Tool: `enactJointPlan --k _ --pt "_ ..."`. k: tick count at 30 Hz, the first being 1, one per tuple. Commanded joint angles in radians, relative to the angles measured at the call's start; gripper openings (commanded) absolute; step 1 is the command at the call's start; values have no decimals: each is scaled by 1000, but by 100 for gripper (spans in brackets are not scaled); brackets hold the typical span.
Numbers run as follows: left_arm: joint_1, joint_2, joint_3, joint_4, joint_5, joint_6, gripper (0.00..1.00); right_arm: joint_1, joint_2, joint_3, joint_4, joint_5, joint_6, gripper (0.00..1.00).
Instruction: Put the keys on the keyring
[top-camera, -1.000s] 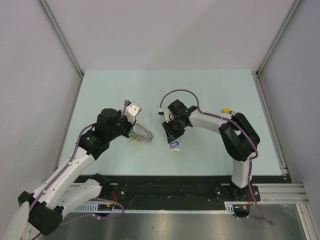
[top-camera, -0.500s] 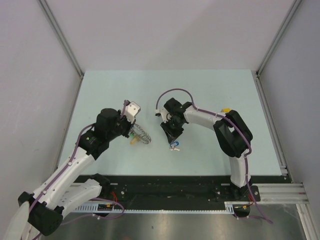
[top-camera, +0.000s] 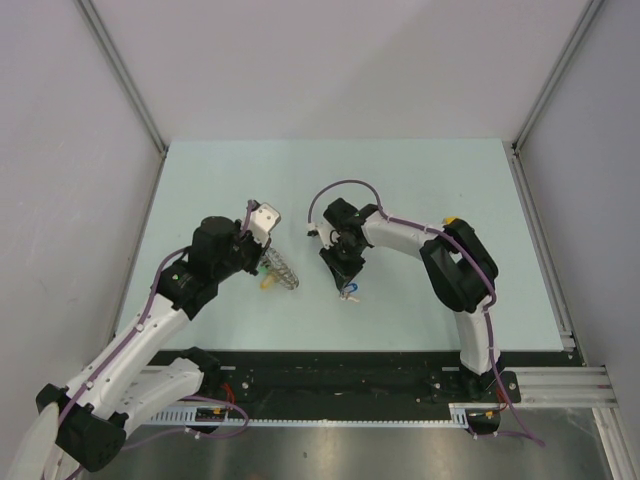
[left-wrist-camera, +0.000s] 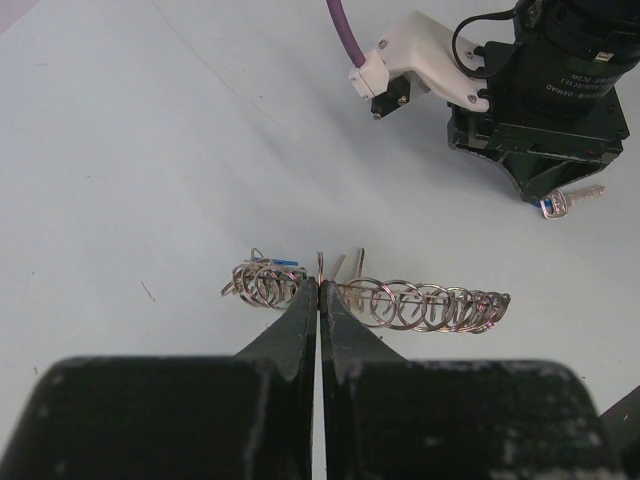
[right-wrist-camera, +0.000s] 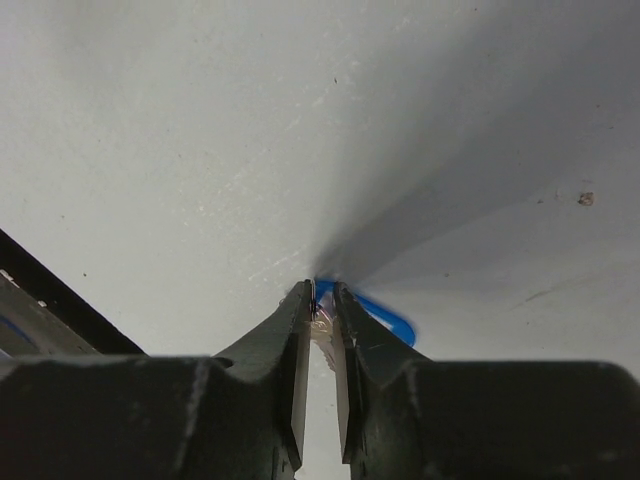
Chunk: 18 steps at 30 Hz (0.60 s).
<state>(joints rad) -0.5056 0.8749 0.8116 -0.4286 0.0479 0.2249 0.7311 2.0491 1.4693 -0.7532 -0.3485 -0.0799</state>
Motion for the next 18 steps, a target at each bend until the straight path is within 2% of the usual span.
enactJointPlan --k 1,7,14,18 --pt "9 -25 11 57 9 -13 0 5 16 34 -18 3 -9 17" --pt "9 -27 11 57 9 -13 0 5 3 34 -23 9 -12 0" --pt "10 -34 9 57 6 -13 0 8 -87 5 14 25 -32 0" --pt "10 -39 8 62 27 -9 1 7 -214 -76 124 57 -47 0"
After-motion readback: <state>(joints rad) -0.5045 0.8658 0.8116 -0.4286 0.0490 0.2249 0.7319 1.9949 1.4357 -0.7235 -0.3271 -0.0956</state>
